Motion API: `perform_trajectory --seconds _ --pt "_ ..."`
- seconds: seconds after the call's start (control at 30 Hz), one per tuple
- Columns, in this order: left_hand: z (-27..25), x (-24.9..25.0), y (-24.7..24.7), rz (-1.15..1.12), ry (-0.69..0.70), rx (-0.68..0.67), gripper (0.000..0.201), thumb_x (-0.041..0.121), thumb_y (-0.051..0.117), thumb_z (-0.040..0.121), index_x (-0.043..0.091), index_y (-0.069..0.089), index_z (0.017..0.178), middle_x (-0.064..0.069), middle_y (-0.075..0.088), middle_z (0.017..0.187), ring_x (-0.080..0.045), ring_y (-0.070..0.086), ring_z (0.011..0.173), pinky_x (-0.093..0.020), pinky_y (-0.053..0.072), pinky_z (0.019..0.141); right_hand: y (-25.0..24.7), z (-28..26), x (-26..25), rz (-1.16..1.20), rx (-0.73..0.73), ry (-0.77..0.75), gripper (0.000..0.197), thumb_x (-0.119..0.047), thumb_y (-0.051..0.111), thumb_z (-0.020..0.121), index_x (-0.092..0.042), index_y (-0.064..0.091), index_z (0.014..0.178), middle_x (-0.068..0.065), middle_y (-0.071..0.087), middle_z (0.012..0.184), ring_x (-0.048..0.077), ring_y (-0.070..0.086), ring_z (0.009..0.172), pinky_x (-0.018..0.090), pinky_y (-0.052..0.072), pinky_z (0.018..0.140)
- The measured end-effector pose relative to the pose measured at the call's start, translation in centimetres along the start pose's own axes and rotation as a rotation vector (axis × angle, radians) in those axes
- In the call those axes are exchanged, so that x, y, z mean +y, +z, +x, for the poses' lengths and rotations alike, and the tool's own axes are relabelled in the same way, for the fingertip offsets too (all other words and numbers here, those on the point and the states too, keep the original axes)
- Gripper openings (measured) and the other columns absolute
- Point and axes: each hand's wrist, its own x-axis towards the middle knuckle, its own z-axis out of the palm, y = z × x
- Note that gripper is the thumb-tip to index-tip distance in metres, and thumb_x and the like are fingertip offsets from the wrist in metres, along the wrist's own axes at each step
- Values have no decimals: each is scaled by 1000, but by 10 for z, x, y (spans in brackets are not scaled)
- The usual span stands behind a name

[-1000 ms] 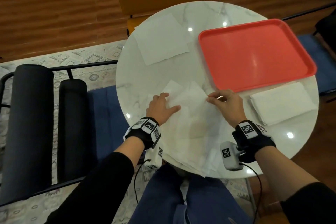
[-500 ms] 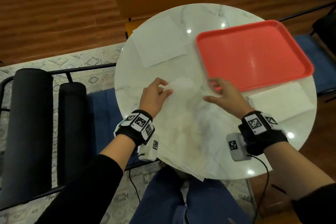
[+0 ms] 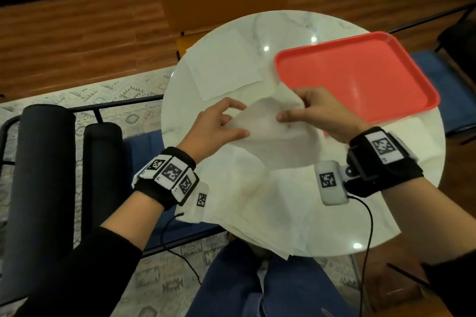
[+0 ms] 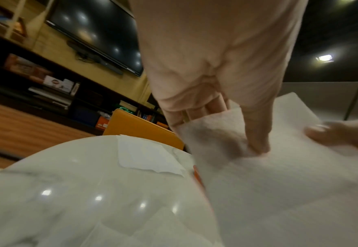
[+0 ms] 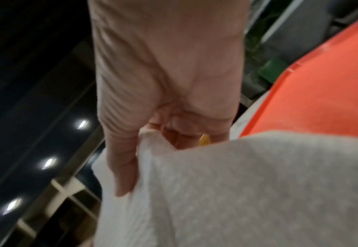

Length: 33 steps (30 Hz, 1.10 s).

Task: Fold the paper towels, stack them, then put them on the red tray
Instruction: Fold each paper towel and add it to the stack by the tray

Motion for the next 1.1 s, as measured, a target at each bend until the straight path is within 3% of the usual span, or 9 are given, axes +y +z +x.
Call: perform_trajectory --seconds 0.2,0.3,0.4,0.57,0.67,0.73,0.83,0.9,1.1 --pt "1 -1 -16 -180 -132 -150 23 17 78 75 15 68 96 -1 73 84 -7 67 75 -17 53 69 -19 -28 22 414 12 132 41 -13 70 72 -4 64 111 3 73 94 14 70 79 24 57 70" --pt "13 -8 -10 -142 -182 -173 21 13 77 76 16 67 94 1 70 82 -3 66 68 -15 52 64 -22 -26 47 267 76 232 32 -13 73 76 -9 66 107 2 74 96 16 68 84 31 54 76" --pt "29 -33 6 10 -194 -100 16 14 77 76 13 69 90 0 67 80 -9 60 68 -22 50 70 -14 -19 75 42 122 312 9 -13 72 81 -14 64 84 1 69 80 14 60 71 26 44 65" --pt "34 -69 34 136 -210 21 10 16 73 80 15 73 90 8 61 72 -7 50 68 0 34 57 1 -16 108 -150 238 321 8 -7 71 81 -8 63 81 0 61 68 10 53 60 7 38 47" --pt "23 -74 42 87 -172 58 8 17 73 80 19 74 87 7 66 80 -3 54 70 -5 39 66 1 -22 127 -146 288 291 14 -7 73 77 -18 66 74 6 69 81 15 60 73 24 46 68" --pt "10 -76 45 62 -108 78 8 17 74 79 23 75 85 7 68 85 -7 57 78 -15 44 73 1 -31 134 -140 322 277 11 -7 74 75 -11 65 71 10 69 82 20 61 76 32 46 73" --pt "-11 -81 50 107 9 48 9 19 76 77 25 75 85 8 67 87 -8 58 84 -19 47 78 6 -47 140 -101 321 258 5 2 68 80 -3 70 81 9 70 87 21 63 83 15 50 72" --pt "-23 -84 55 185 73 -21 9 22 75 78 27 75 85 9 67 86 -8 58 83 -23 48 80 8 -56 144 -134 317 243 20 6 59 85 -7 73 85 6 71 92 20 64 88 5 46 69" --pt "-41 -95 66 512 133 -258 16 36 71 80 35 71 96 12 65 98 -8 52 89 -38 39 93 6 -65 150 -333 250 282 30 6 55 82 -16 74 80 8 67 98 24 63 86 7 43 62"
